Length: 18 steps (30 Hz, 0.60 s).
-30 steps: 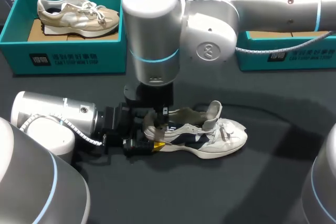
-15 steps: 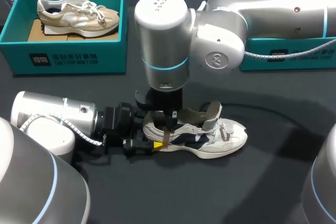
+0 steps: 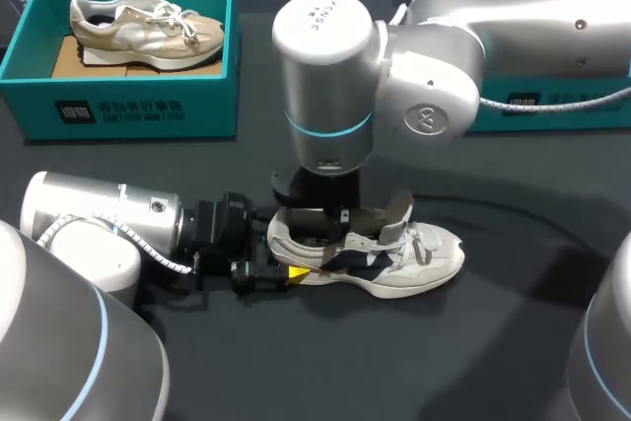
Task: Take the shoe out of the shoebox, open the shoe tongue, remove and reinsert the insole, then place the shoe into the shoebox
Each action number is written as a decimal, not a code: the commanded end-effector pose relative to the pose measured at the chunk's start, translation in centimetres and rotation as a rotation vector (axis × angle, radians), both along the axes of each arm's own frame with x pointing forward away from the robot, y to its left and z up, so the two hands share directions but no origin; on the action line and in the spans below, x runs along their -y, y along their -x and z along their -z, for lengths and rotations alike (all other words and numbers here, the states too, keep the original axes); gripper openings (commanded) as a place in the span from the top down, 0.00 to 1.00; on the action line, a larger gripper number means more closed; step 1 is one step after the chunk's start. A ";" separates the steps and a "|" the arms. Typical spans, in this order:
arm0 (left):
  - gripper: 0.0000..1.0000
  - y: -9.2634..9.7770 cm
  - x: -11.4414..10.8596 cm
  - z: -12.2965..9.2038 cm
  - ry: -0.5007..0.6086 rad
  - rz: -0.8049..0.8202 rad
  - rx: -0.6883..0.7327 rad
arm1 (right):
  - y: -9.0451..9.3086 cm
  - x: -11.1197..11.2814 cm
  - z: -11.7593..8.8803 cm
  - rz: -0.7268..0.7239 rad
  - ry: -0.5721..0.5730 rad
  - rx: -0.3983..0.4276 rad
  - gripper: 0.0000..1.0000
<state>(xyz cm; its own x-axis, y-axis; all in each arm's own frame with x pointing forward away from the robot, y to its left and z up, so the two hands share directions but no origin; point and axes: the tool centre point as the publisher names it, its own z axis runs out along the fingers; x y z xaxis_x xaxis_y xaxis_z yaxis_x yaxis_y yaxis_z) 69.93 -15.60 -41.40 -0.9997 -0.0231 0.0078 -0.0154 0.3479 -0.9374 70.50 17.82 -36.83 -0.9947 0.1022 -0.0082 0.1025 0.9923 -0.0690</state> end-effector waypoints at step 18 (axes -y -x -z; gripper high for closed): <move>1.00 -0.1 0.2 0.3 -0.003 -0.001 0.000 | -0.3 1.1 2.8 0.013 -0.046 -0.079 0.58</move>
<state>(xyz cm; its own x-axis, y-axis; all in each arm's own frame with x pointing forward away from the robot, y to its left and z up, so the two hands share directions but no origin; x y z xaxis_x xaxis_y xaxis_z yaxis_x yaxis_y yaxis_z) 69.95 -15.61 -41.41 -0.9997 -0.0233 0.0083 -0.0159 0.3479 -0.9374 70.15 17.08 -38.45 -0.9922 0.1154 0.0461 0.1132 0.9924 -0.0482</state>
